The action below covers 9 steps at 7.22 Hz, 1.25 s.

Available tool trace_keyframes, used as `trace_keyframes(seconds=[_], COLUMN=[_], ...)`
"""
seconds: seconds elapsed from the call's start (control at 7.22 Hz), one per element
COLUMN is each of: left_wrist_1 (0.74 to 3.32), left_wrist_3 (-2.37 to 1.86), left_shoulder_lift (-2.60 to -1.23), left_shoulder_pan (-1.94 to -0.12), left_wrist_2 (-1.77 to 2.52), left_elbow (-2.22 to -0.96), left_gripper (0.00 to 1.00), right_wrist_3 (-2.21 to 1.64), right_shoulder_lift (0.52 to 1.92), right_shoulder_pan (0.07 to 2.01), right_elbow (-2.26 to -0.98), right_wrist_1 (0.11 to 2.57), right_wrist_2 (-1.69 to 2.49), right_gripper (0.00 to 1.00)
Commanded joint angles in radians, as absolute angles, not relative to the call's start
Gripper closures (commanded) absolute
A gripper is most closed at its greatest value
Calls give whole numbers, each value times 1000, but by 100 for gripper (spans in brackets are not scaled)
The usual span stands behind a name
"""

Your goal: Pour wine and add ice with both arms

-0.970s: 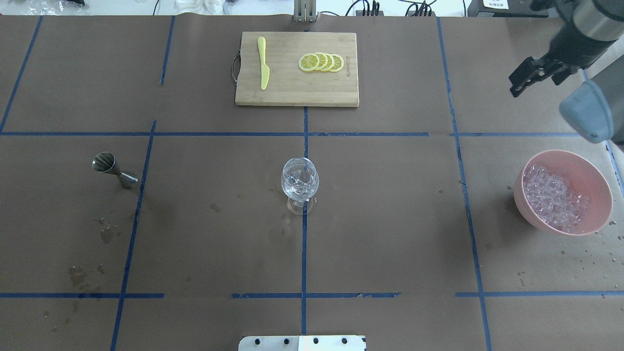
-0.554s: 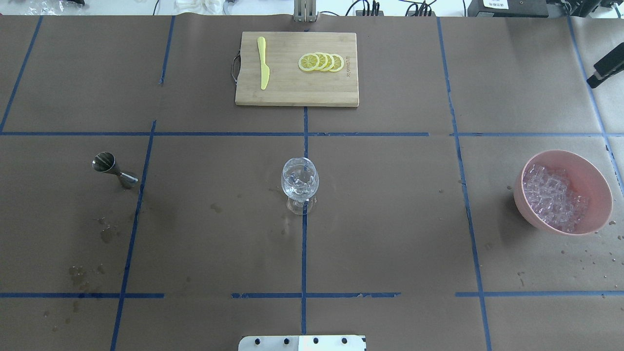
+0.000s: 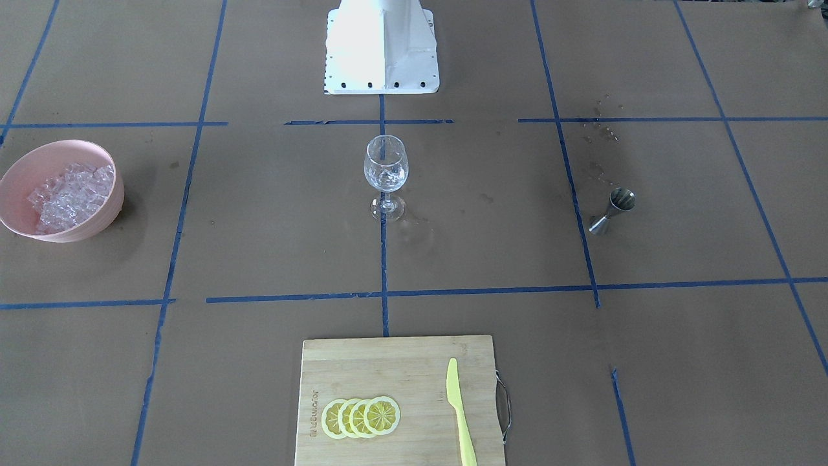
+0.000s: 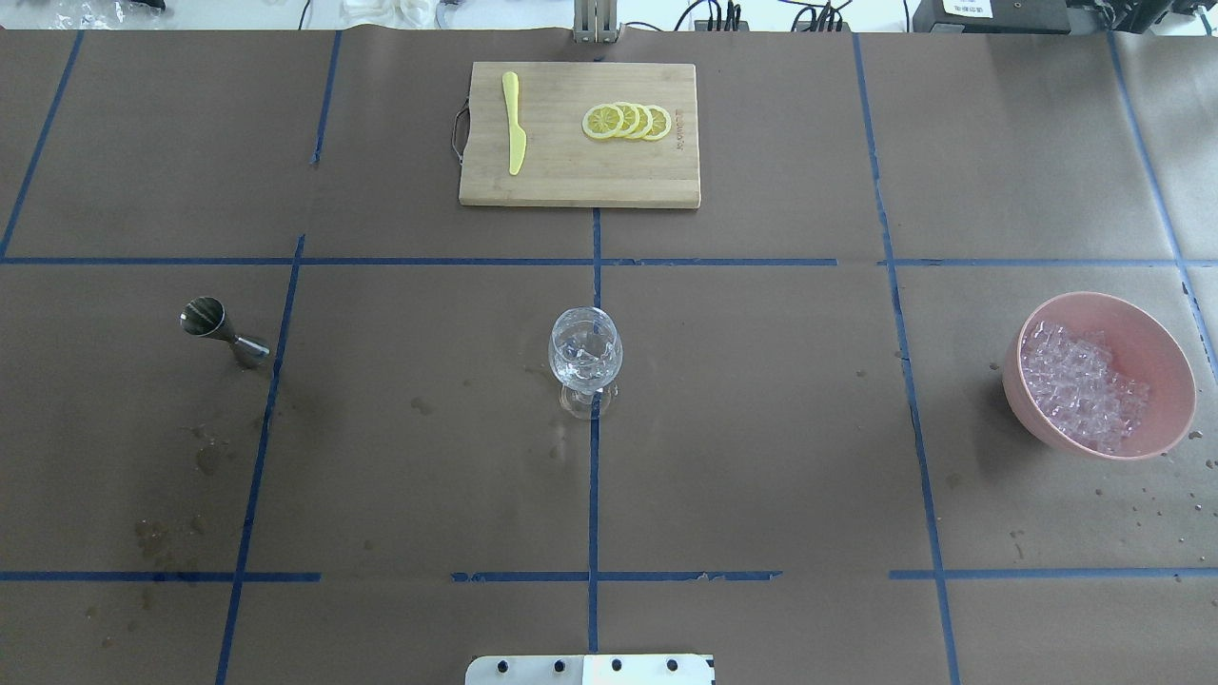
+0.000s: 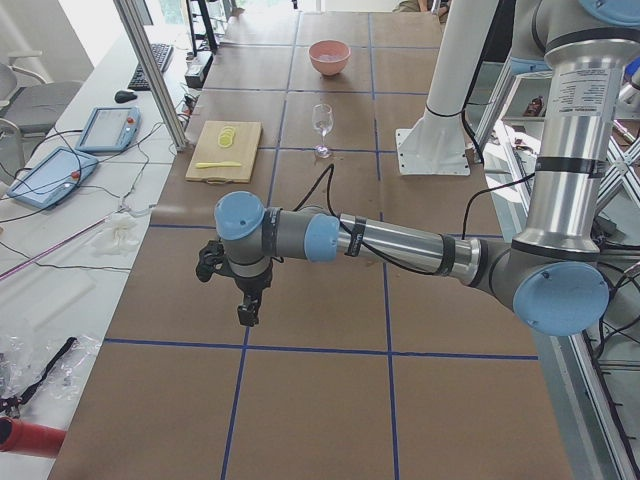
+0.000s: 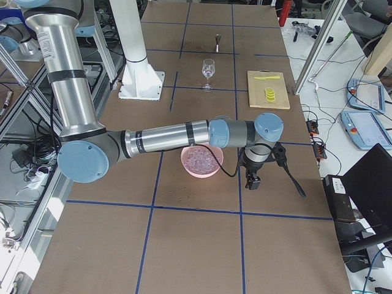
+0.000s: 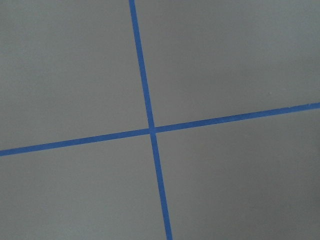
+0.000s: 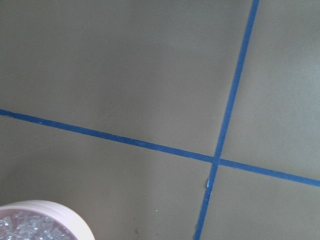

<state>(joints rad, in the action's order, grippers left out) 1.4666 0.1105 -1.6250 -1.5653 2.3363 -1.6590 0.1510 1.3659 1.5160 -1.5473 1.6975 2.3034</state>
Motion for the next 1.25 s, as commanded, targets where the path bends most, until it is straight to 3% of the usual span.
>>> trace_keyframes(seconds=[0.0, 1.11], left_wrist_1=[1470, 1471], left_wrist_3=[120, 121], left_shoulder_lift=[-1592, -1548], left_shoulder_pan=[-1571, -1577], left_wrist_2=[2341, 2335], left_elbow=[-1648, -1664], left_gripper=[0, 0], right_wrist_3=[146, 0], right_shoulder_lift=[1388, 1517], right_shoulder_pan=[1517, 1604], right_elbow=[-1447, -1489], right_wrist_1=[1537, 1488], right_wrist_2=[2186, 2396], right_gripper=[0, 0])
